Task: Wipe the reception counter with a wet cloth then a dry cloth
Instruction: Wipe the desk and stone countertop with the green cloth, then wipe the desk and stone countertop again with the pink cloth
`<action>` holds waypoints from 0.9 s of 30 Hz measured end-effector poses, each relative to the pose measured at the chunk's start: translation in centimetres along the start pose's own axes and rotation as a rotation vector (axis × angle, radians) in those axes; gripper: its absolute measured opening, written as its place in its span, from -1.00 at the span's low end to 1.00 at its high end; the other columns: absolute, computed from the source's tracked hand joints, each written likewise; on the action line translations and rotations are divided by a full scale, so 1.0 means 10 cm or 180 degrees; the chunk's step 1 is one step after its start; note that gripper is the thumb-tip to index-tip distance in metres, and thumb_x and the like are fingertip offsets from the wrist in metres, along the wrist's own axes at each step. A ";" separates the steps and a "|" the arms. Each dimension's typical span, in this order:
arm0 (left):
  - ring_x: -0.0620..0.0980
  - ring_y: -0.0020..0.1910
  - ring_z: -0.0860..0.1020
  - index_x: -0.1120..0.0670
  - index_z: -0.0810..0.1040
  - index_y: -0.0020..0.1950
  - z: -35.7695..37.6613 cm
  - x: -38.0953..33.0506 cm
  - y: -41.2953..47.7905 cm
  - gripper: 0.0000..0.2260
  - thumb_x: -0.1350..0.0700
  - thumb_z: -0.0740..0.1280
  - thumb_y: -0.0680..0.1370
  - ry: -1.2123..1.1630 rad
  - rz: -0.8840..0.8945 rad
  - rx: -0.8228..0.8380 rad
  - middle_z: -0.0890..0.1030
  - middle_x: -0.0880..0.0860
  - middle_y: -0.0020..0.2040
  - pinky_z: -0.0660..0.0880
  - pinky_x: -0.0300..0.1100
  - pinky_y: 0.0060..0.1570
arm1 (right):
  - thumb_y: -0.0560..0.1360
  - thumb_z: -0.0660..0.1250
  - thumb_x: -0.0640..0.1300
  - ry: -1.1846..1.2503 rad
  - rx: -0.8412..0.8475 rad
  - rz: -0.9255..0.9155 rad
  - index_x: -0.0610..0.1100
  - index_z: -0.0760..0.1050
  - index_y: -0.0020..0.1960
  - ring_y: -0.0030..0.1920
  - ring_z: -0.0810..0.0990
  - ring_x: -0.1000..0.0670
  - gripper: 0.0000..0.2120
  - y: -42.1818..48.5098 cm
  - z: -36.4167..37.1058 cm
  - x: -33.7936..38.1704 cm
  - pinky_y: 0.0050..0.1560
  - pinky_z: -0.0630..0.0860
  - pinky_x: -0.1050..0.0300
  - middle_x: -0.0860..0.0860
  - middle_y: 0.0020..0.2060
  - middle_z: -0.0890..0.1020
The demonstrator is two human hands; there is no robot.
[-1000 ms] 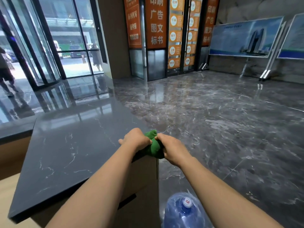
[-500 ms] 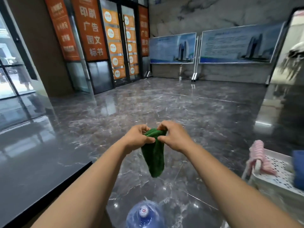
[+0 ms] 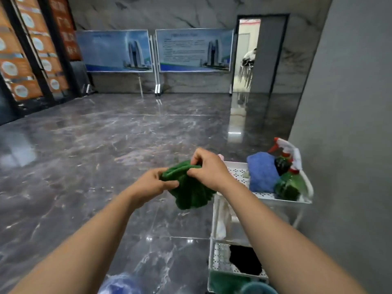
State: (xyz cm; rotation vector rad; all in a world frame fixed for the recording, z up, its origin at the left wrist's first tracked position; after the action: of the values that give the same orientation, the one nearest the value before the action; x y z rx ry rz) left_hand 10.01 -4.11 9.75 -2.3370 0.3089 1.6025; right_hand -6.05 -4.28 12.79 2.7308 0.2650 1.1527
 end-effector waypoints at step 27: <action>0.04 0.28 0.38 -0.07 0.24 0.45 1.70 0.07 1.74 -0.42 -0.09 0.35 0.48 0.3600 0.0834 -0.0377 0.49 0.03 0.29 0.17 -0.06 0.19 | 0.41 0.44 -0.05 -0.0811 0.0188 0.1762 -0.01 0.35 -0.22 -0.05 0.57 -0.03 -0.75 0.45 -0.43 -2.48 -0.15 0.38 0.10 0.06 -0.16 0.60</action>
State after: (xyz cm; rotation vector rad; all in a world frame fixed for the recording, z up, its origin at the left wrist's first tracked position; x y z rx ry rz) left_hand -10.39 -14.33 1.36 -3.1454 0.7666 0.1787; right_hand -25.76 -13.89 -0.43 3.0568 -0.5286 0.8821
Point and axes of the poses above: each hand's wrist, its own y-axis towards the middle knuckle, its own z-axis out of the palm, x = y × z, the point moved 6 cm from there along y, towards the middle knuckle
